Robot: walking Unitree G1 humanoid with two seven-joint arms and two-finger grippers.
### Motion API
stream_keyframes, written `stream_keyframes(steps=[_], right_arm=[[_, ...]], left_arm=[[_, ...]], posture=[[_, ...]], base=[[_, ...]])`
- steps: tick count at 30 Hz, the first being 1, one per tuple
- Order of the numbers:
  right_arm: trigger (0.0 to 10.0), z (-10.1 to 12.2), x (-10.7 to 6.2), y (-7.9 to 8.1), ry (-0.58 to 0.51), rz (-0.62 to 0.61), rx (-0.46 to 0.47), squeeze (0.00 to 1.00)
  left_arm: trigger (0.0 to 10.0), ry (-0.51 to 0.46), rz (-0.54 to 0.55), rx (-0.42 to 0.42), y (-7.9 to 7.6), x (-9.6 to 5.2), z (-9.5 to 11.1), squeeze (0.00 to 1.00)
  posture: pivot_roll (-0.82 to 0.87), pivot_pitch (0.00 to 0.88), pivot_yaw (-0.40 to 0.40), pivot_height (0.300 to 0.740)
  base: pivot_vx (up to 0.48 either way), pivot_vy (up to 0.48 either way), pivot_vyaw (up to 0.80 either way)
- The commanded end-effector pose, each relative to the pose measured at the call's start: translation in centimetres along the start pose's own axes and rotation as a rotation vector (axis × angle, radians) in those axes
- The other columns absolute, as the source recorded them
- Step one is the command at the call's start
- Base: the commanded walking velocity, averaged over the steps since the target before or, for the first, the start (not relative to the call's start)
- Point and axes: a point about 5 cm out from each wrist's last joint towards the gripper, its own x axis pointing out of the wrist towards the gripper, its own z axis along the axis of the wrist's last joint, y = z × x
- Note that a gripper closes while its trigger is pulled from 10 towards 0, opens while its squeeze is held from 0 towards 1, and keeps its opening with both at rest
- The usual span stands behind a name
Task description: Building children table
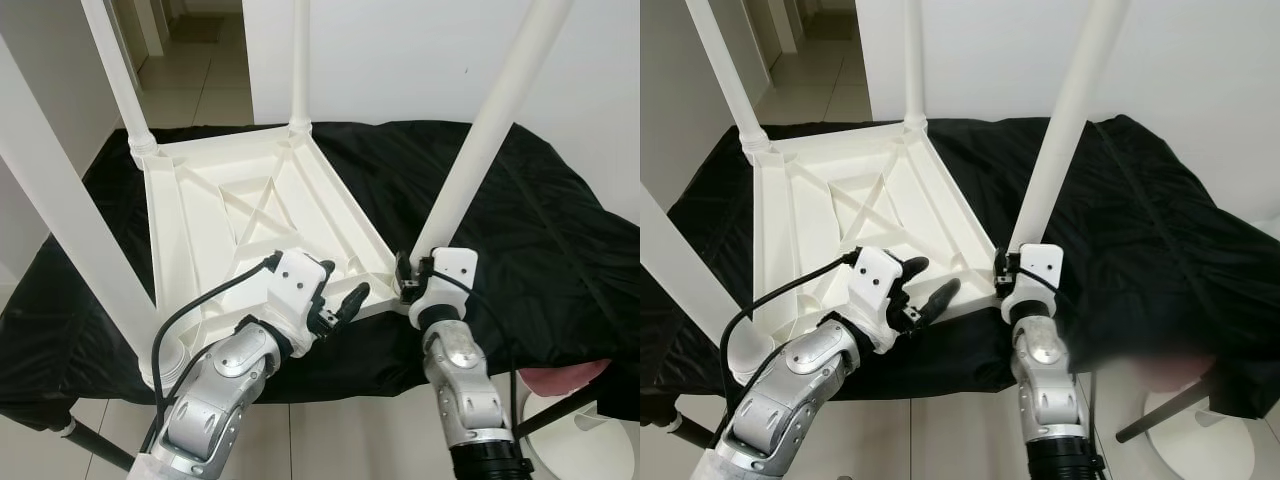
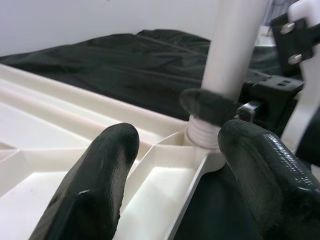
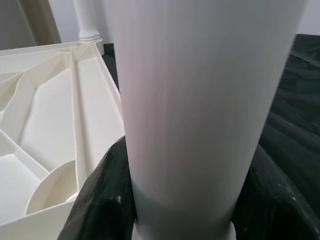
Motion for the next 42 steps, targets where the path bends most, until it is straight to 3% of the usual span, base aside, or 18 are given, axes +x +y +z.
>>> stream_keyframes(steps=[1, 8, 9, 13, 19, 20, 22, 23, 32, 37, 42], right_arm=[[10.0, -1.5, -0.4, -0.3, 0.077, -0.062, 0.014, 0.0], [10.0, -1.5, -0.2, 0.0, 0.08, -0.061, 0.033, 0.0], [10.0, -1.1, 0.2, -0.5, 0.062, -0.048, 0.04, 0.98], [10.0, -0.5, 0.6, -1.0, 0.033, -0.039, 0.038, 1.0], [10.0, 0.8, 1.8, -1.8, -0.031, 0.077, 0.001, 1.0], [10.0, 1.0, 2.1, -1.6, -0.031, 0.19, -0.011, 1.0], [10.0, 1.1, 2.1, -1.6, -0.03, 0.226, -0.014, 1.0], [10.0, 1.3, 2.2, -1.7, -0.044, 0.275, -0.037, 0.0], [10.0, 1.4, 1.7, -2.2, -0.043, 0.539, -0.118, 0.0], [10.0, 1.3, 1.7, -2.5, -0.041, 0.613, -0.143, 0.0], [9.8, 0.8, 2.3, -3.1, -0.009, 0.715, -0.184, 0.0]], left_arm=[[10.0, -0.01, 0.069, 0.006, 0.5, -0.1, 0.0, 0.0], [10.0, 0.0, 0.069, 0.039, 0.7, -0.3, -0.3, 0.0], [10.0, 0.028, 0.065, 0.06, 1.1, -0.8, -0.8, 0.0], [10.0, 0.05, 0.067, 0.068, 1.5, -1.1, -1.2, 0.0], [10.0, 0.07, 0.083, 0.044, 1.8, -1.5, -2.0, 0.0], [10.0, 0.078, 0.08, 0.03, 1.8, -1.5, -2.2, 0.0], [10.0, 0.08, 0.079, 0.027, 1.9, -1.5, -2.2, 0.0], [10.0, 0.087, 0.075, 0.038, 1.9, -1.5, -2.3, 0.0], [10.0, 0.103, 0.062, 0.046, 2.0, -1.6, -2.5, 0.0], [10.0, 0.1, 0.07, 0.057, 2.0, -1.4, -2.5, 0.0], [10.0, 0.146, 0.045, 0.097, 1.6, -1.8, -3.8, 0.0]], posture=[[-0.03, 0.0, 0.026, 0.74], [-0.03, 0.0, 0.029, 0.74], [-0.03, 0.0, 0.029, 0.74], [-0.02, 0.0, 0.04, 0.74], [-0.02, 0.0, 0.041, 0.74], [-0.02, 0.0, 0.044, 0.74], [-0.02, 0.0, 0.044, 0.74], [-0.02, 0.0, 0.045, 0.74], [-0.03, 0.0, 0.05, 0.74], [-0.03, 0.0, 0.055, 0.74], [-0.03, 0.0, 0.051, 0.74]], base=[[0.0, 0.0, 0.0], [0.0, 0.0, 0.0], [0.0, 0.0, 0.0], [0.0, 0.0, 0.0], [0.0, 0.0, 0.0], [0.0, 0.0, 0.0], [0.0, 0.0, 0.0], [0.0, 0.0, 0.0], [0.0, 0.0, 0.0], [0.0, 0.0, 0.0], [0.0, 0.0, 0.0]])
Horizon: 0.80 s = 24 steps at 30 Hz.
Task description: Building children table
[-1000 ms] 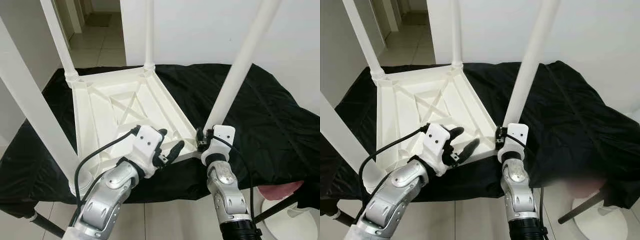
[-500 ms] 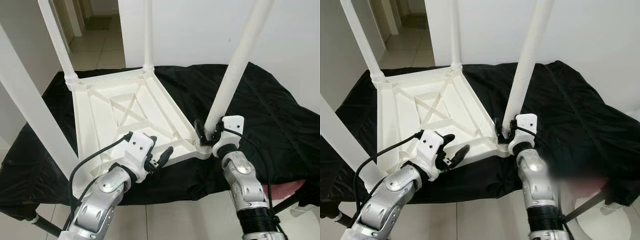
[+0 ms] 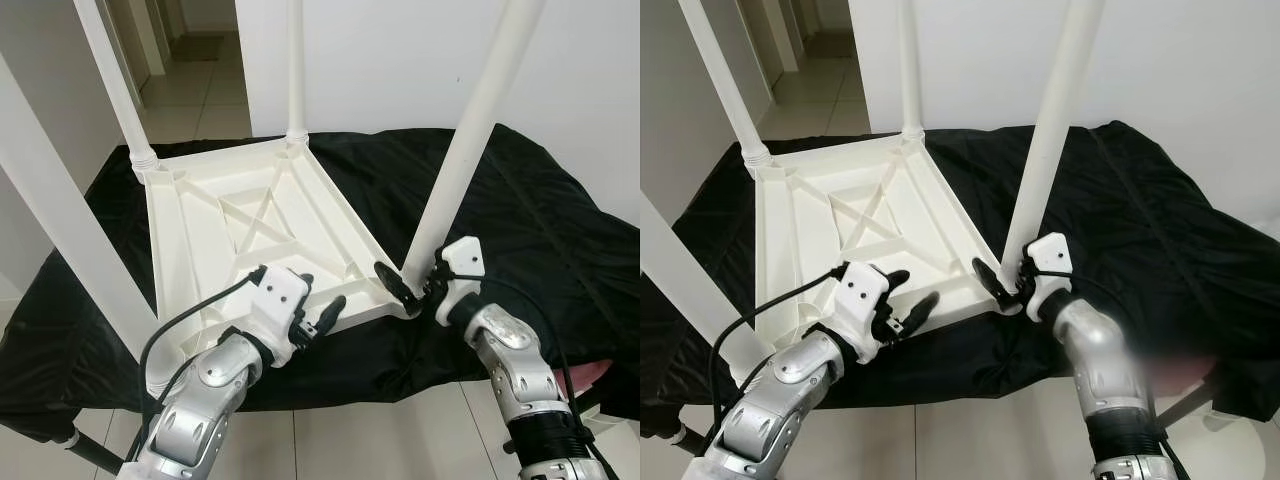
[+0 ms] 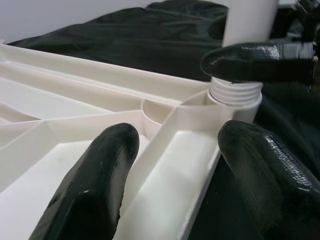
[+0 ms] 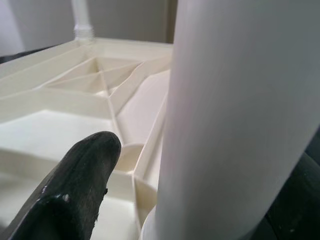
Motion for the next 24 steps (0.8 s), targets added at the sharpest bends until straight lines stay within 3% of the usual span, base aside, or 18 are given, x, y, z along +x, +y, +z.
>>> stream_keyframes(steps=[1, 2, 3, 5, 6, 7, 8, 9, 18, 19, 24], right_arm=[[9.8, 0.0, 0.3, -0.1, -0.002, 0.038, -0.011, 0.0], [8.6, -0.2, 0.3, -0.1, 0.006, 0.059, -0.002, 0.0], [4.8, -0.4, 0.4, -0.2, 0.016, 0.074, -0.003, 0.0], [4.8, -0.4, 0.4, -0.2, 0.016, 0.074, -0.003, 0.0], [3.5, -0.8, 0.4, -0.3, 0.034, 0.084, -0.016, 0.0], [3.5, -0.8, 0.4, -0.3, 0.034, 0.084, -0.016, 0.0], [1.1, -0.9, 0.4, -0.4, 0.039, 0.089, -0.019, 0.0], [0.0, -1.0, 0.4, -0.5, 0.043, 0.088, -0.018, 0.0], [0.0, -1.6, 0.1, -0.8, 0.043, 0.091, 0.009, 0.0], [10.0, -1.8, 0.1, -0.8, 0.046, 0.075, 0.019, 0.0], [10.0, -1.9, 0.3, -1.1, 0.021, -0.057, 0.044, 0.0]], left_arm=[[10.0, 0.036, -0.014, 0.023, -0.1, -0.3, -1.0, 0.0], [10.0, 0.049, -0.016, 0.033, -0.1, -0.4, -1.3, 0.0], [10.0, 0.056, -0.019, 0.048, -0.1, -0.5, -1.5, 0.0], [10.0, 0.056, -0.019, 0.048, -0.1, -0.5, -1.5, 0.0], [10.0, 0.059, -0.019, 0.064, -0.1, -0.6, -1.7, 0.0], [10.0, 0.059, -0.019, 0.064, -0.1, -0.6, -1.7, 0.0], [10.0, 0.059, -0.017, 0.067, 0.0, -0.6, -1.7, 0.0], [10.0, 0.058, -0.014, 0.071, 0.0, -0.5, -1.7, 0.0], [10.0, 0.054, -0.018, 0.088, 0.0, -0.2, -1.8, 0.0], [10.0, 0.055, -0.019, 0.094, 0.1, -0.2, -1.8, 0.0], [10.0, 0.055, -0.015, 0.117, 0.4, -0.2, -2.0, 0.0]], posture=[[-0.03, 0.0, 0.051, 0.74], [-0.02, 0.0, 0.05, 0.74], [-0.02, 0.0, 0.05, 0.74], [-0.02, 0.0, 0.05, 0.74], [-0.02, 0.0, 0.048, 0.74], [-0.02, 0.0, 0.048, 0.74], [-0.02, 0.0, 0.046, 0.74], [-0.02, 0.0, 0.046, 0.74], [-0.02, 0.0, 0.047, 0.74], [-0.02, 0.0, 0.049, 0.74], [-0.02, 0.0, 0.052, 0.74]], base=[[0.0, 0.0, 0.0], [0.0, 0.0, 0.0], [0.0, 0.0, 0.0], [0.0, 0.0, 0.0], [0.0, 0.0, 0.0], [0.0, 0.0, 0.0], [0.0, 0.0, 0.0], [0.0, 0.0, 0.0], [0.0, 0.0, 0.0], [0.0, 0.0, 0.0], [0.0, 0.0, 0.0]])
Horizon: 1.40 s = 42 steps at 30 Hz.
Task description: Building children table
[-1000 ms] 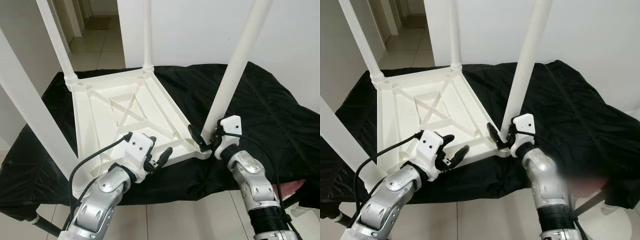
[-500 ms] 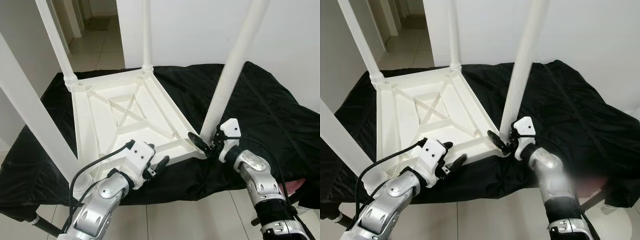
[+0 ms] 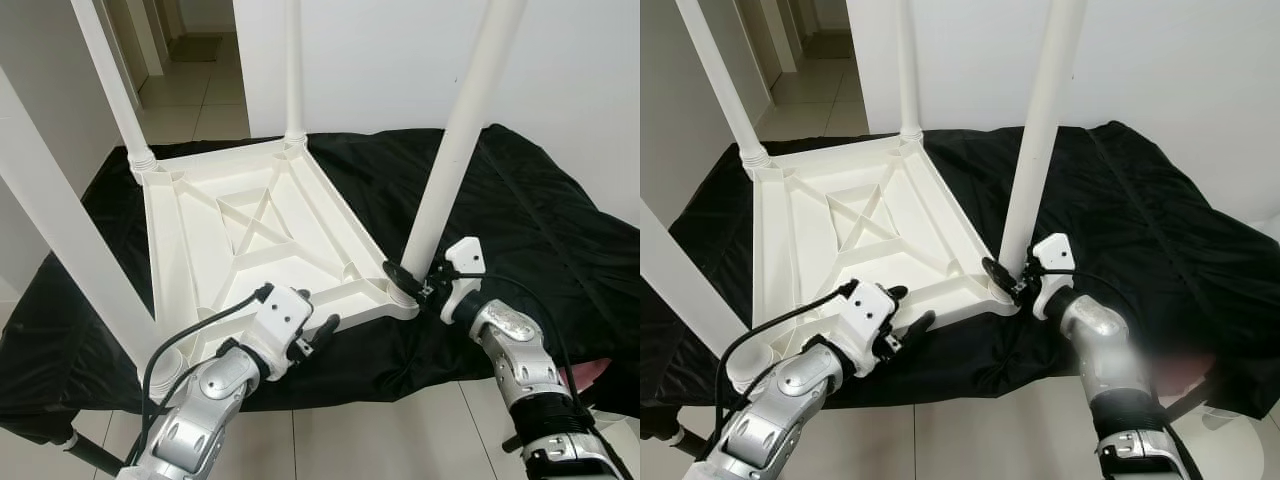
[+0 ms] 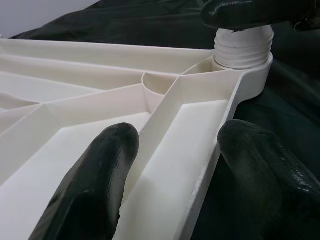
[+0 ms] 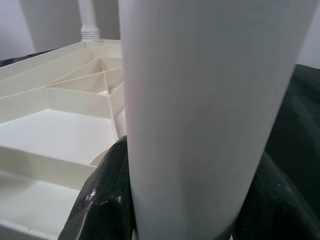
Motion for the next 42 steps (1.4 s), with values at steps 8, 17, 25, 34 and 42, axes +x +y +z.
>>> stream_keyframes(steps=[8, 17, 25, 34, 42], right_arm=[[10.0, -1.6, 0.2, 1.7, 0.067, -0.194, 0.053, 0.0], [10.0, -1.9, -0.1, 4.0, 0.079, -0.439, 0.123, 0.0], [10.0, -2.2, -0.9, 5.5, 0.102, -0.744, 0.174, 0.0], [10.0, -1.6, -0.3, 6.7, 0.062, -0.623, 0.23, 0.0], [10.0, -0.9, -0.4, 6.2, 0.014, -0.532, 0.2, 1.0]], left_arm=[[10.0, 0.009, -0.01, 0.039, 0.5, 0.1, -0.2, 0.0], [10.0, 0.021, -0.007, 0.051, 0.6, 0.0, -0.4, 0.0], [10.0, 0.027, -0.007, 0.04, 0.6, -0.2, -0.6, 0.0], [10.0, 0.021, 0.019, 0.013, 0.8, -0.3, -0.6, 0.0], [10.0, 0.014, 0.035, 0.007, 1.0, -0.1, -0.4, 0.0]], posture=[[-0.02, 0.0, 0.064, 0.74], [-0.02, 0.0, 0.075, 0.74], [-0.03, 0.0, 0.074, 0.74], [-0.04, 0.0, 0.079, 0.74], [-0.05, 0.0, 0.08, 0.74]], base=[[0.0, 0.0, 0.0], [0.0, 0.0, 0.0], [0.0, 0.0, 0.0], [0.0, 0.0, 0.0], [0.0, 0.0, 0.0]])
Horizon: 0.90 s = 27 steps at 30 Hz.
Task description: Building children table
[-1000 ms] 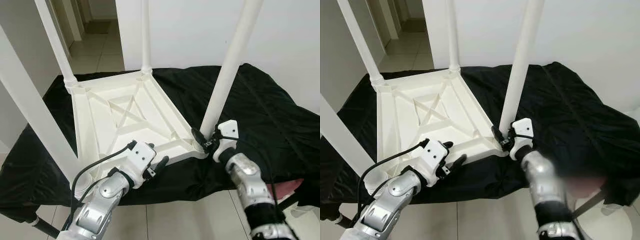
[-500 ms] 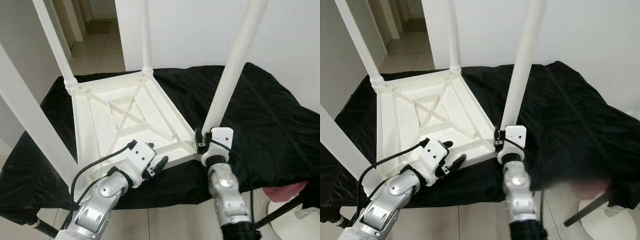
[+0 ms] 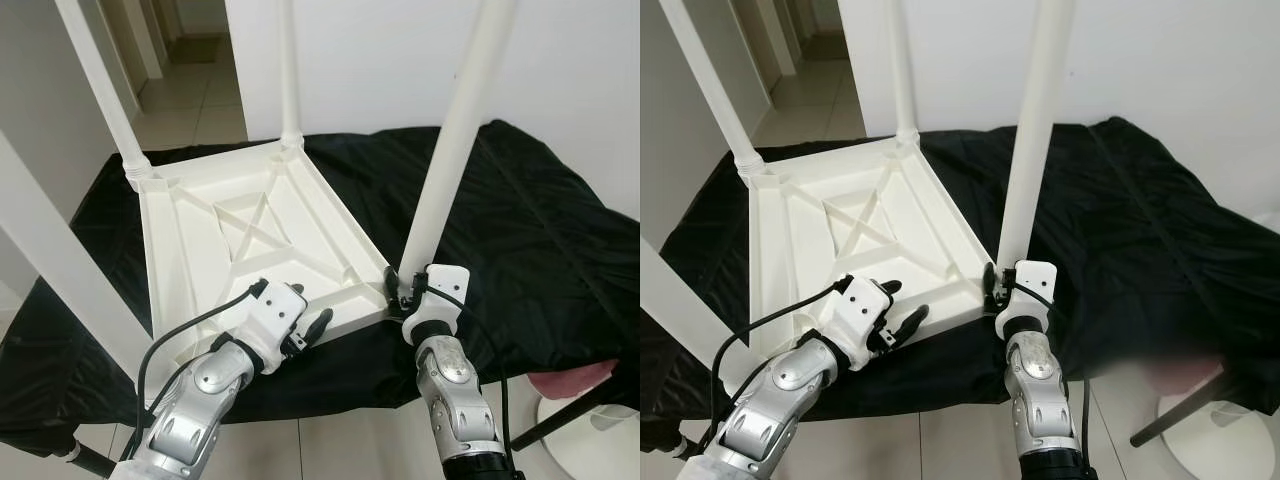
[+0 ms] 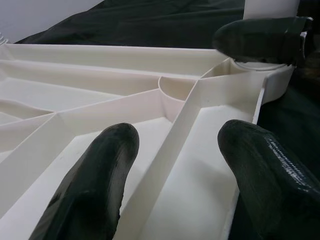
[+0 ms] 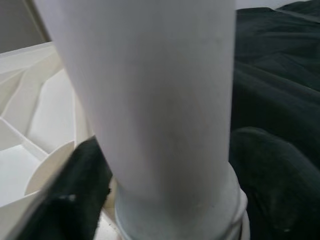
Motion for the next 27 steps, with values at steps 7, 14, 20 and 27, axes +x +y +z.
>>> stream_keyframes(steps=[7, 14, 20, 27], right_arm=[[10.0, 0.6, 0.0, -0.8, -0.021, 0.154, -0.001, 0.0], [10.0, 1.3, 0.2, -2.1, -0.052, 0.327, -0.039, 0.0], [10.0, 1.9, 1.3, -3.7, -0.047, 0.495, -0.156, 0.0], [10.0, 1.9, 2.6, -3.5, -0.017, 0.606, -0.226, 0.0]], left_arm=[[10.0, 0.015, 0.037, -0.025, 0.3, -0.2, -0.2, 0.0], [10.0, 0.012, 0.038, -0.036, 0.0, -0.4, -0.2, 0.0], [10.0, -0.007, 0.045, -0.055, 0.0, -0.2, 0.0, 0.0], [10.0, -0.014, -0.026, -0.072, -0.7, -0.2, 0.1, 0.0]], posture=[[-0.05, 0.0, 0.076, 0.74], [-0.04, 0.0, 0.063, 0.74], [-0.04, 0.0, 0.054, 0.74], [-0.03, 0.0, 0.05, 0.74]], base=[[0.0, 0.0, 0.0], [0.0, 0.0, 0.0], [0.0, 0.0, 0.0], [0.0, 0.0, 0.0]])
